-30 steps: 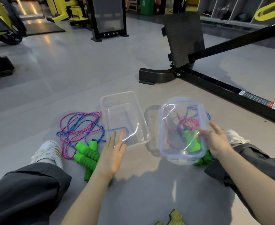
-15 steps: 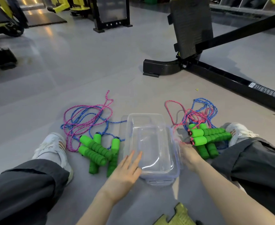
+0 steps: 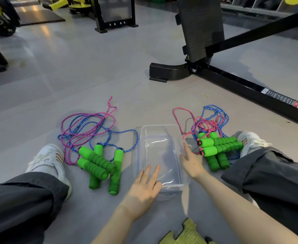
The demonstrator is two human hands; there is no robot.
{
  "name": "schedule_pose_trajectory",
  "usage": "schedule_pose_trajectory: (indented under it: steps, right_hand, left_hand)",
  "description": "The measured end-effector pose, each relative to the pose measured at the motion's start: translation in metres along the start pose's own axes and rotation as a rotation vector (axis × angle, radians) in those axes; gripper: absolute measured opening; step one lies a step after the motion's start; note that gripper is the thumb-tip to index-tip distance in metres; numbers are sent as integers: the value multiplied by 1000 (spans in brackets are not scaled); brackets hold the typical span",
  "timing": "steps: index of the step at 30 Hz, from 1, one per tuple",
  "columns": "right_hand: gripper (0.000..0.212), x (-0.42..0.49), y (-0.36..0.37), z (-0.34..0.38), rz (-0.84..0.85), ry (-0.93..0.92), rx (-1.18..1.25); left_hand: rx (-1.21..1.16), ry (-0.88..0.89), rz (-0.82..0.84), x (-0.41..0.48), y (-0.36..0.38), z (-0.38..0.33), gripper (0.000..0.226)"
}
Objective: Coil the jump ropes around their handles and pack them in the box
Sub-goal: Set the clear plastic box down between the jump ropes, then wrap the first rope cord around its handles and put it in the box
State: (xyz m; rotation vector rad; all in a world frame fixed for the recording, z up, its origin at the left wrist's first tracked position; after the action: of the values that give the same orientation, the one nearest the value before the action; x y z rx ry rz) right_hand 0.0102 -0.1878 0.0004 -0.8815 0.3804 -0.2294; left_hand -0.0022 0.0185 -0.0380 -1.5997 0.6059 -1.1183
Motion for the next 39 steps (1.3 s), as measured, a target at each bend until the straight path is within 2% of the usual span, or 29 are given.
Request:
schedule_pose_trajectory:
  steps: [5, 10, 12, 15, 17, 19, 21, 24, 26, 28, 30, 33, 35, 36, 37, 39]
  right_hand:
    - [67, 9, 13, 10, 102, -18, -113]
    - [82, 12, 18, -1, 62, -28, -293]
    - [79, 14, 13, -3, 36, -47, -440]
    - [62, 17, 7, 0, -30, -83, -719]
    - [69, 17, 8, 9, -65, -158, -765]
    - [74, 17, 14, 25, -54, -286, -738]
    - [69, 18, 20, 47, -50, -416, -725]
    - [71, 14, 35, 90, -5, -575, -704]
    - [59, 10, 52, 122, 92, -618, -638]
    - [49, 7, 72, 150, 187, -629, -534]
    - [39, 6, 95, 169, 285, -594, -431]
    - [31, 4, 115, 185, 358, -512, -341]
    - [33, 4, 123, 190, 387, -453, -263]
    - [35, 6, 127, 189, 404, -411, -235]
    - [36, 6, 130, 189, 430, -373, -216]
    - [34, 8, 137, 188, 486, -321, -171]
  left_hand:
    - [5, -27, 1, -6, 2, 4, 23]
    - [46, -34, 47, -3, 9, 2, 25]
    - [13, -49, 53, 4, 12, 1, 25]
    - [-59, -60, 28, 4, 12, 2, 22]
    - [-101, -84, -25, 4, 6, 7, 32]
    - [-104, -153, -67, 6, -5, 18, 41]
    - [-60, -263, -87, 4, -18, 36, 45]
    - [-50, -516, -117, -13, -34, 67, 46]
    - [-60, -699, -105, -33, -42, 84, 49]
    - [-108, -790, -61, -53, -44, 93, 54]
    - [-161, -856, 58, -70, -40, 96, 59]
    - [-188, -844, 163, -85, -30, 97, 56]
    - [-150, -776, 83, -92, -20, 98, 41]
    - [-176, -750, 38, -92, -20, 98, 41]
    - [-237, -740, 50, -90, -21, 97, 46]
    - [-308, -743, 64, -89, -20, 97, 41]
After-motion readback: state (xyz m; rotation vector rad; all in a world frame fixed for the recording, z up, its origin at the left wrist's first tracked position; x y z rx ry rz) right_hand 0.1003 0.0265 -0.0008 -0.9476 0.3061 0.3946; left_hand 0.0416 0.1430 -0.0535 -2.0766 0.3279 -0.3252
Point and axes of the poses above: each hand's wrist, its own x-axis towards the middle knuckle, its own y-axis out of the palm, z = x × y, the point moved 1 cm from there along x, towards the middle knuckle, and after that the axes turned 10 degrees about -x, right-handed, at the moved point
